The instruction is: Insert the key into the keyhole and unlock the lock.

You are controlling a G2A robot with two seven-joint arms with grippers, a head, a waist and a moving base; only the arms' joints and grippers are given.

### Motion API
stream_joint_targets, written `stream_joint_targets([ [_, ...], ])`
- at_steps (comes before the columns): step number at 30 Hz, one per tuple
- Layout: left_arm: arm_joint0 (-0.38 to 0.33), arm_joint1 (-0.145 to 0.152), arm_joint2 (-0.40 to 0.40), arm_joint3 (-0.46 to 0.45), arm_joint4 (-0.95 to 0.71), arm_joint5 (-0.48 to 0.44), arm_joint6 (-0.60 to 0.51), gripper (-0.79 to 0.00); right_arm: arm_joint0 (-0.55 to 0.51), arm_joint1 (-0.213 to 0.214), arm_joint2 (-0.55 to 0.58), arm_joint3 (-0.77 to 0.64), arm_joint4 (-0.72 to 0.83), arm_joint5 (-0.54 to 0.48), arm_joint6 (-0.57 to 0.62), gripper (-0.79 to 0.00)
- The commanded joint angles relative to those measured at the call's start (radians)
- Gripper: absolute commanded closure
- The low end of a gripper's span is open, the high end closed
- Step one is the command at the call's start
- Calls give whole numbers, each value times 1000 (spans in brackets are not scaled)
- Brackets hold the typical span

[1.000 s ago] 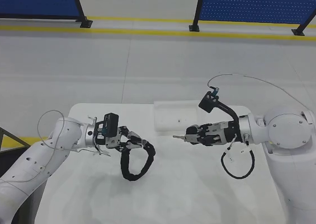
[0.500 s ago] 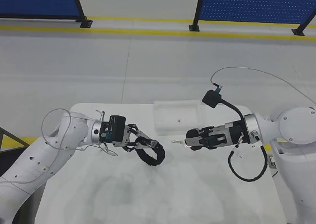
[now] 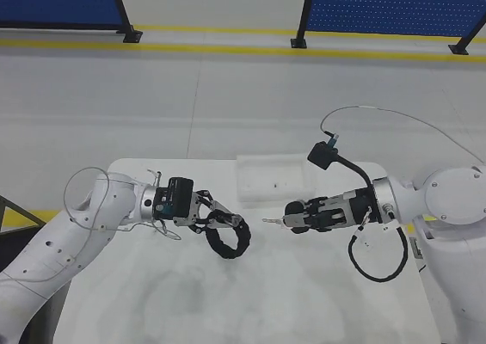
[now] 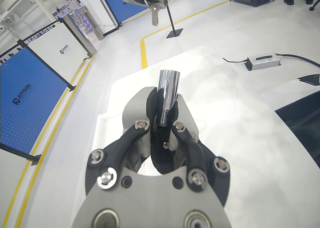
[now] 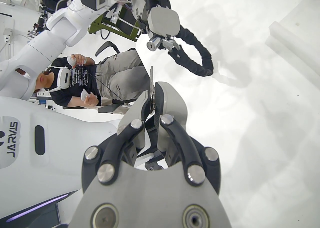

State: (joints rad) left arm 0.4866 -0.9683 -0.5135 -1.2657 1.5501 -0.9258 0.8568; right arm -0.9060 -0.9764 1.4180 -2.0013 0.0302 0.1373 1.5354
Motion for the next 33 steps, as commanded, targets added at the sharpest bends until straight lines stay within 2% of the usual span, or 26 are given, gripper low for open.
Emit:
stream_joint_targets([
  [1, 15, -3, -5, -16, -19, 2, 10, 0, 22, 13, -32, -31, -31, 37, 1, 0],
  [5, 21, -16, 4, 10, 19, 46, 45, 0, 105, 58, -138, -105, -59, 66, 1, 0],
  [9, 3, -43, 30, 52, 76, 101, 138, 0, 206, 110, -205, -142, -44, 147, 1, 0],
  [19, -40, -129, 105, 155, 93, 252, 289, 0, 388, 263, -369, -168, -79, 147, 1, 0],
  [29, -68, -189, 148, 210, 67, 257, 294, 0, 558, 385, -496, -222, -4, 182, -34, 0],
  [33, -79, -211, 155, 224, 66, 256, 293, 0, 564, 388, -500, -223, -2, 186, -38, 0],
])
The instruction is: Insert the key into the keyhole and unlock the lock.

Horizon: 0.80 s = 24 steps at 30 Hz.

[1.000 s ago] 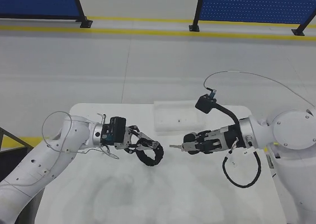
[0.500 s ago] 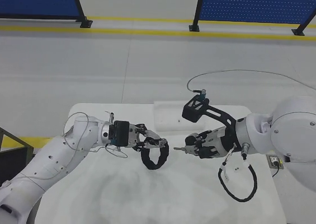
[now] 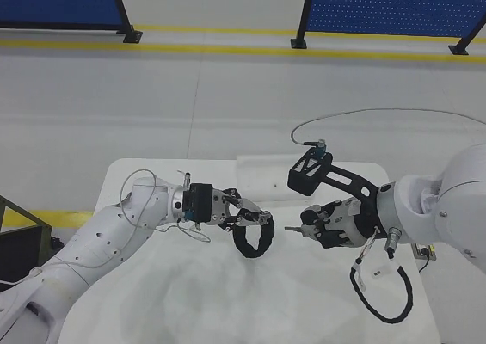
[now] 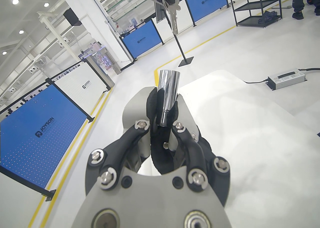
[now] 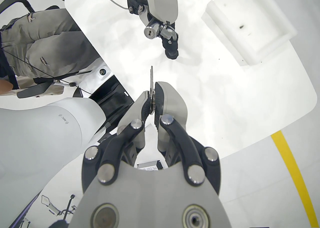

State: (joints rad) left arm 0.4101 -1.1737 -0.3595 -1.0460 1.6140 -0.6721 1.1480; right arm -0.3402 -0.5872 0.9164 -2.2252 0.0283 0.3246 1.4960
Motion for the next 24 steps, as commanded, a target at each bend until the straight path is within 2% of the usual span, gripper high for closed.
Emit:
stream_joint_targets([
  [1, -5, -11, 3, 8, 4, 4, 4, 0, -2, -1, 1, 0, 0, -1, 1, 0],
  [14, 21, -73, 0, 72, -11, 39, 18, 0, -39, 2, -9, -5, -4, 13, -34, 0],
  [24, 29, -99, -7, 98, 8, 35, 35, 0, 19, 10, -105, -21, -83, 51, -51, 0],
])
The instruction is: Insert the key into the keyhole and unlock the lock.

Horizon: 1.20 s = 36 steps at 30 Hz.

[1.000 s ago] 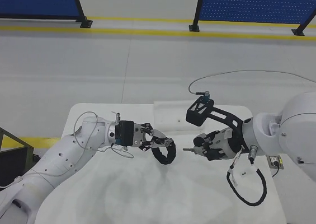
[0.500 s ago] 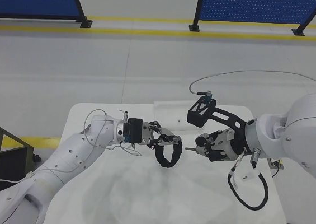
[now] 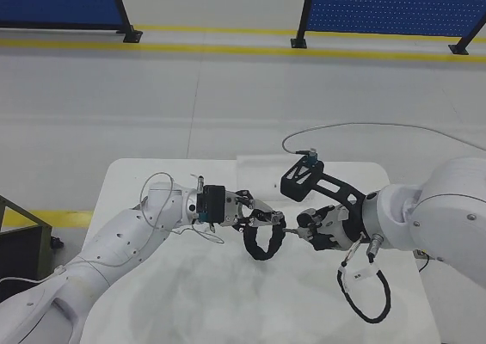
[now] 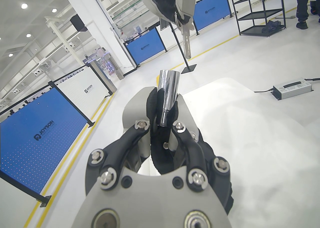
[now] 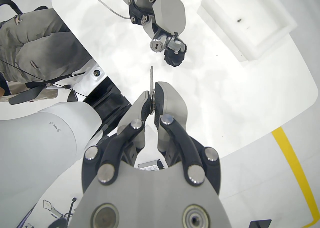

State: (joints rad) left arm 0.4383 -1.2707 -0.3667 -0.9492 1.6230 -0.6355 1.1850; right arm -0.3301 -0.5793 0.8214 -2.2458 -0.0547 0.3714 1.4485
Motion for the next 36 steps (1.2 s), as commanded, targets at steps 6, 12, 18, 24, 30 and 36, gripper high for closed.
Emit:
stream_joint_targets([
  [6, -1, -10, -1, 4, 13, -8, -9, 0, 71, 11, -65, -8, 14, 30, -29, 0],
  [12, -1, -17, -10, 11, 37, -10, -14, 0, 122, 21, -122, -2, 52, 56, -56, 0],
  [18, 4, -22, -26, 8, 51, -1, -19, 0, 164, 29, -190, 16, 108, 101, -101, 0],
  [24, 10, -25, -40, 4, 68, -3, -22, 0, 216, 37, -252, 23, 126, 129, -129, 0],
  [30, 17, -26, -52, 1, 83, -7, -26, 0, 268, 51, -310, 33, 124, 146, -146, 0],
  [36, 24, -27, -65, 0, 95, -12, -27, 0, 317, 61, -358, 31, 143, 158, -157, 0],
])
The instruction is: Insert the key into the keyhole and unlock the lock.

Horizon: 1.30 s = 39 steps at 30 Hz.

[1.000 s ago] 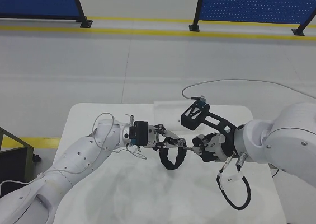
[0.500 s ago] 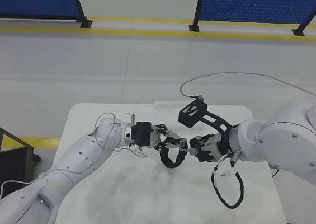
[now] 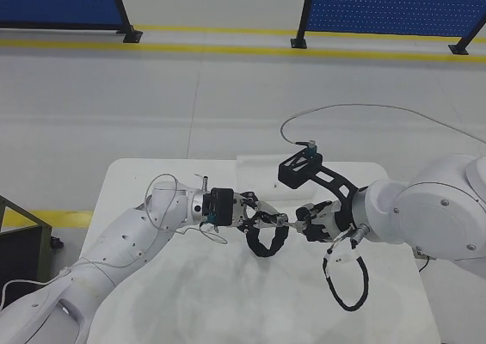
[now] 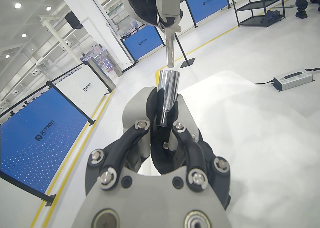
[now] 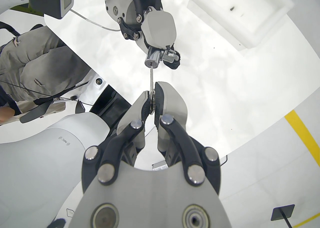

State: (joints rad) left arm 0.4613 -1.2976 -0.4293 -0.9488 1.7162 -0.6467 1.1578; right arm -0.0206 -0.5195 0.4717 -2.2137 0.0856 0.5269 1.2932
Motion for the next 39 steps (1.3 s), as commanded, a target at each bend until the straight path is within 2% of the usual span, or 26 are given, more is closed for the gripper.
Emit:
stream_joint_targets([
  [1, 2, -1, -3, -2, 4, -3, 0, 0, 15, 2, -16, -1, 6, 5, -4, 0],
  [39, 17, -15, -35, -8, 39, -22, -6, 0, 220, -10, -238, 9, 63, 64, -64, 0],
])
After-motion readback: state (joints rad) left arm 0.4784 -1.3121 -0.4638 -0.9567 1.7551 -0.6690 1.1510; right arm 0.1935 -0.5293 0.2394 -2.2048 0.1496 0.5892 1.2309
